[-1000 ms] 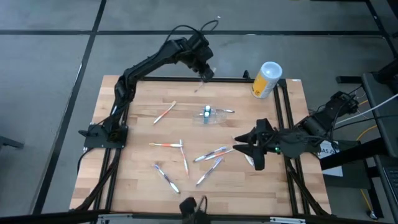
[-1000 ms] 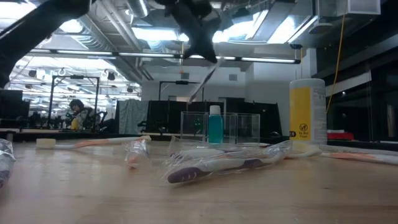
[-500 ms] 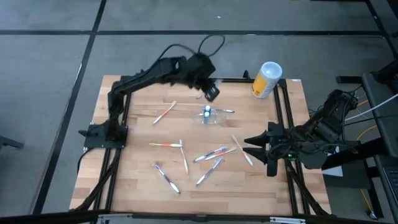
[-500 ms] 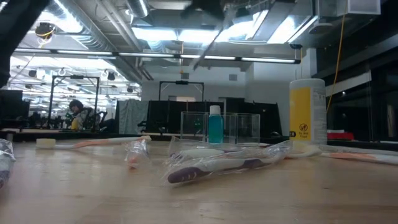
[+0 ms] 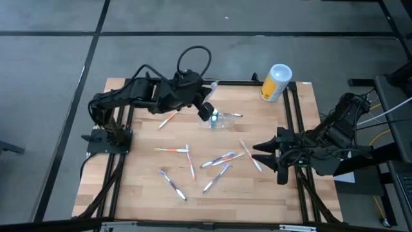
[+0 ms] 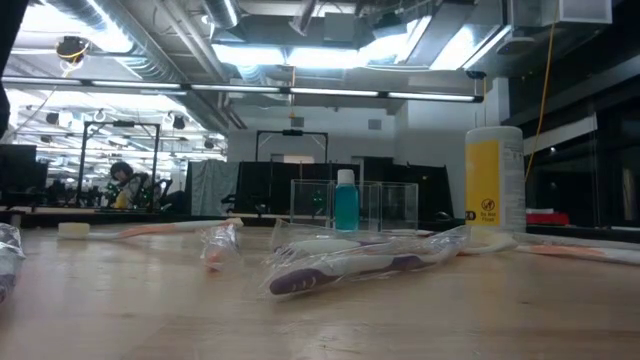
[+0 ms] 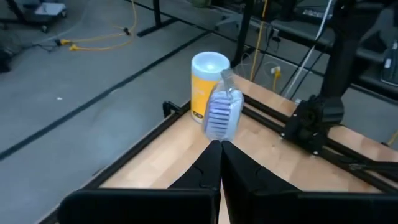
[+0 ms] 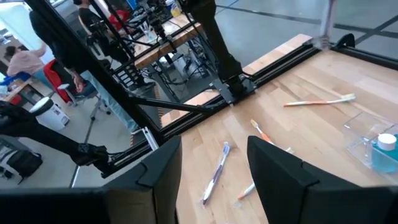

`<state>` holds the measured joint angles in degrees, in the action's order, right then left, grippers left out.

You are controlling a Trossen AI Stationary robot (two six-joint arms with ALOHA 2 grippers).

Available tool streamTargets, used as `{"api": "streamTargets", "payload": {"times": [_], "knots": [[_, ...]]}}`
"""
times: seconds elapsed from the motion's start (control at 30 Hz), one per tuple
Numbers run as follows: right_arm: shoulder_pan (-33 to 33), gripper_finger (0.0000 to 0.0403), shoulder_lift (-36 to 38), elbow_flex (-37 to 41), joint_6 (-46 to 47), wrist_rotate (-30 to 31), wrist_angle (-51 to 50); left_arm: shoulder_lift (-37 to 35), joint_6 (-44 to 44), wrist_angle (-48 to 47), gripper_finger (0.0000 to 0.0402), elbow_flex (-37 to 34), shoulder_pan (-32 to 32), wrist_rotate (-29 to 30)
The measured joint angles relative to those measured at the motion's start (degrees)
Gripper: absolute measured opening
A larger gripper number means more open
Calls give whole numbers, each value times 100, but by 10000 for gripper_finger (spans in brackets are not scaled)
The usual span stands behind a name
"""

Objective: Pick & Place toothbrushing station
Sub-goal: Put the purple toothbrush into the left section of the transparent organizer

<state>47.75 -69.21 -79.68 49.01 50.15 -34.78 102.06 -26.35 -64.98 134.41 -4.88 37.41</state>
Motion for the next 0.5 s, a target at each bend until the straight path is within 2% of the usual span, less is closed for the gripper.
{"api": "streamTargets", "payload": {"times": [0.2,0.37,0.5], "knots": [[0,185,0,0,-15,17,124,15,-221,235,1,-303,-462,28],[0,185,0,0,-39,129,269,1,-487,1139,1,-517,-1293,103],[0,185,0,0,-67,131,299,-10,-322,1598,1,-412,-2056,397]]}}
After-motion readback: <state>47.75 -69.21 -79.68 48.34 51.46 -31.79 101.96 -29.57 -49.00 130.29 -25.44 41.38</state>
